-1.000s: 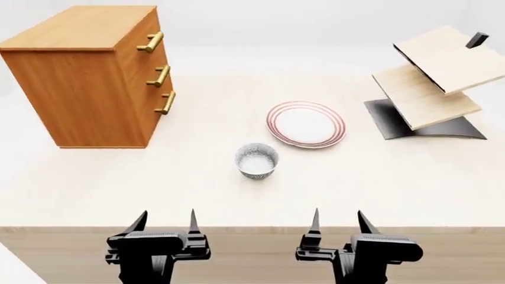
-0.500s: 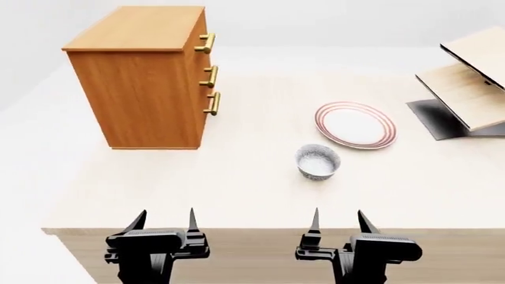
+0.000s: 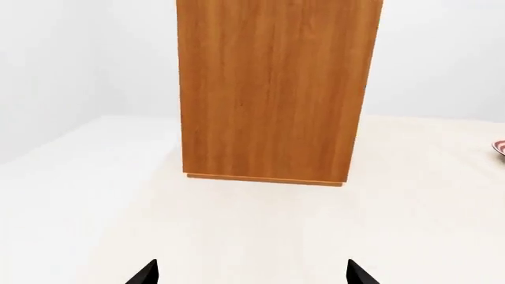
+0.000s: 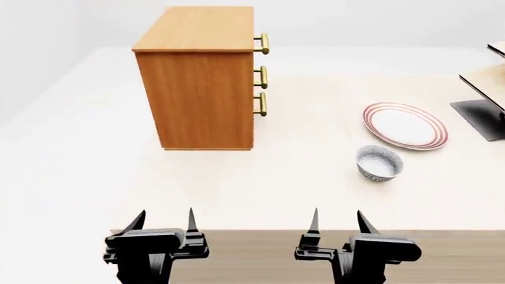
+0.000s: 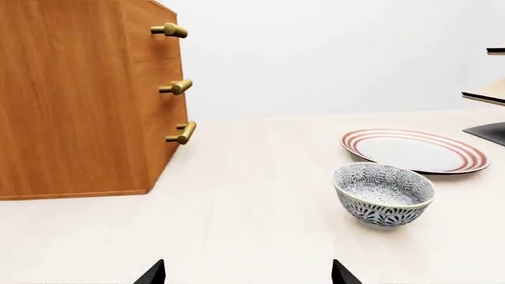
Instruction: Open the top drawer of the cabinet and put the bowl in it.
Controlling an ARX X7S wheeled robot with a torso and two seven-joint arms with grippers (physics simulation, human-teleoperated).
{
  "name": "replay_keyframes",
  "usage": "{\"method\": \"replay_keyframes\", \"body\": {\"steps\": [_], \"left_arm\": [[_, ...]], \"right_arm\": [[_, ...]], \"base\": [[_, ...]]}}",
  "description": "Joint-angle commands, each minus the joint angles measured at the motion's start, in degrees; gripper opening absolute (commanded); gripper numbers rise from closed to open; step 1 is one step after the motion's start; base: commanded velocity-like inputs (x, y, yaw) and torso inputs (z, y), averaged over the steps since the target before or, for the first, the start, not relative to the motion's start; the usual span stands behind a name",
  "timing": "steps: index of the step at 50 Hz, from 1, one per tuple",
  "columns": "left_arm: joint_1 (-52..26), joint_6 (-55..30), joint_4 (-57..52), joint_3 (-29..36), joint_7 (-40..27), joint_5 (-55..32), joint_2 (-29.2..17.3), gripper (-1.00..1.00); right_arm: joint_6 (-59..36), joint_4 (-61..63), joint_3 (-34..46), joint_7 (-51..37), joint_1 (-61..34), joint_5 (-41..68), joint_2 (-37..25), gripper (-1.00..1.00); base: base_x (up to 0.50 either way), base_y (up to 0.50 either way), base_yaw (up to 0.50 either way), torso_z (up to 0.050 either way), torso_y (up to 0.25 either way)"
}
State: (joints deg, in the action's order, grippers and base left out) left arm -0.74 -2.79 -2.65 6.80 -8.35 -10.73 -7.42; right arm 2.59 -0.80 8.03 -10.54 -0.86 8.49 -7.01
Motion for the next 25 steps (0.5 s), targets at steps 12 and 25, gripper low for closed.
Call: {"method": "replay_keyframes", "body": {"steps": [12, 25], "left_arm": [[-7.95, -4.78, -2.28, -6.97, -5.35, -3.7, -3.52, 1.0], [-43.49, -0.19, 40.4, -20.5, -19.33, 2.87, -16.88, 1.0]], "right_arm": [[2.44, 4.79, 1.5, -2.12, 0.72, -2.13, -1.73, 1.0], [-43.95, 25.74, 1.43, 5.36, -40.73, -6.4, -10.82, 1.0]], "base": [[0.0, 0.12, 0.0, 0.0, 0.0], [0.0, 0.0, 0.0, 0.0, 0.0]]}}
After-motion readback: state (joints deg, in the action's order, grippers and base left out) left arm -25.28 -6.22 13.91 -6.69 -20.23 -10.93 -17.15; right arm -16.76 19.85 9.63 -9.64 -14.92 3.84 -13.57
